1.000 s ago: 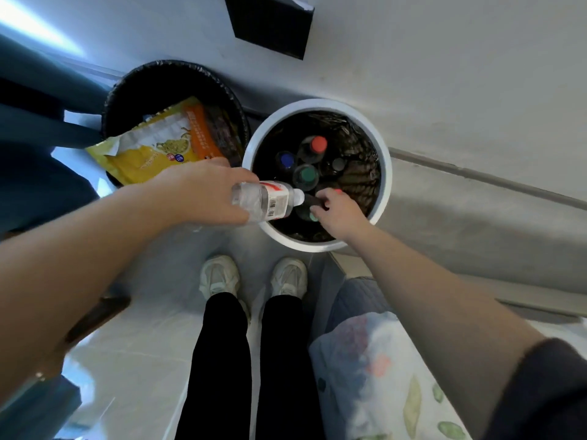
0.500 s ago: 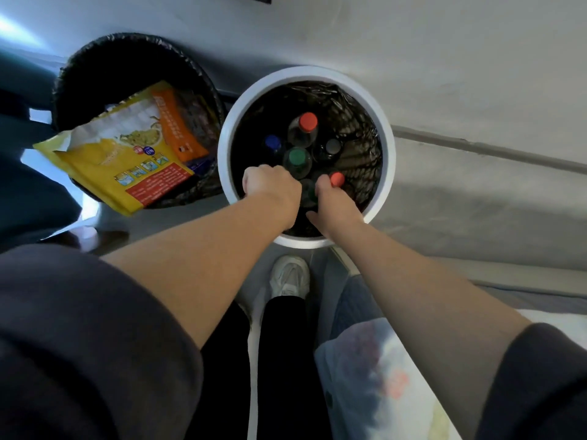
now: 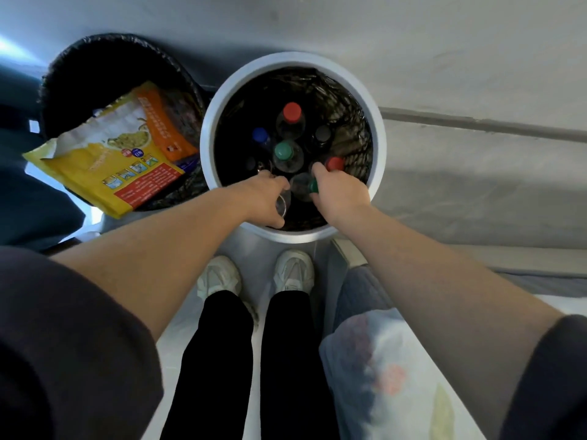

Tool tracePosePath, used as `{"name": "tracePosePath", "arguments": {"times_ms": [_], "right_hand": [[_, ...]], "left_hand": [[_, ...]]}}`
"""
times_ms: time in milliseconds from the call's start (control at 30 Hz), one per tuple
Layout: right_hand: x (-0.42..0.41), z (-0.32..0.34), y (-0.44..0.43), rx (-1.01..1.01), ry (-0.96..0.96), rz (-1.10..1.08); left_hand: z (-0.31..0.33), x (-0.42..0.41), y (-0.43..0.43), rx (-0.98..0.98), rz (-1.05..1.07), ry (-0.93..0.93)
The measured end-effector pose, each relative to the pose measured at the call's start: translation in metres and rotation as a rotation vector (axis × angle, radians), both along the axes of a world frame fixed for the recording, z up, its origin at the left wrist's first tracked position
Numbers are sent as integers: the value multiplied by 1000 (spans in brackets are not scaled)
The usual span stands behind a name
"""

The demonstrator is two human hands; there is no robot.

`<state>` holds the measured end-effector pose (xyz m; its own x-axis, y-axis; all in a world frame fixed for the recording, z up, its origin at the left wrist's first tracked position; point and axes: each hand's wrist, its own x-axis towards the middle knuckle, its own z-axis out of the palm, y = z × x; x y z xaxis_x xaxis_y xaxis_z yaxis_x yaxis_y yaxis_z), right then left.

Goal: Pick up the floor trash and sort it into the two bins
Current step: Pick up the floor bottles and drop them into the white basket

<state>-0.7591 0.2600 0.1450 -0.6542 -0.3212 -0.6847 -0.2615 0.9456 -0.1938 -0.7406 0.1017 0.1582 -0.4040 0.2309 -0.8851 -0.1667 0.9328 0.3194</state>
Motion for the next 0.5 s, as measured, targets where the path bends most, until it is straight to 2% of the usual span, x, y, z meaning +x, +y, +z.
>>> {"name": "tracePosePath", "arguments": {"times_ms": [233, 367, 500], "right_hand": [[13, 29, 10, 93, 5, 167], [21, 87, 17, 134, 59, 240], [35, 179, 16, 159, 114, 272]], "left_hand": [[19, 9, 14, -127, 22, 129], [84, 26, 2, -150, -67, 222], [180, 45, -25, -177, -66, 276]]}}
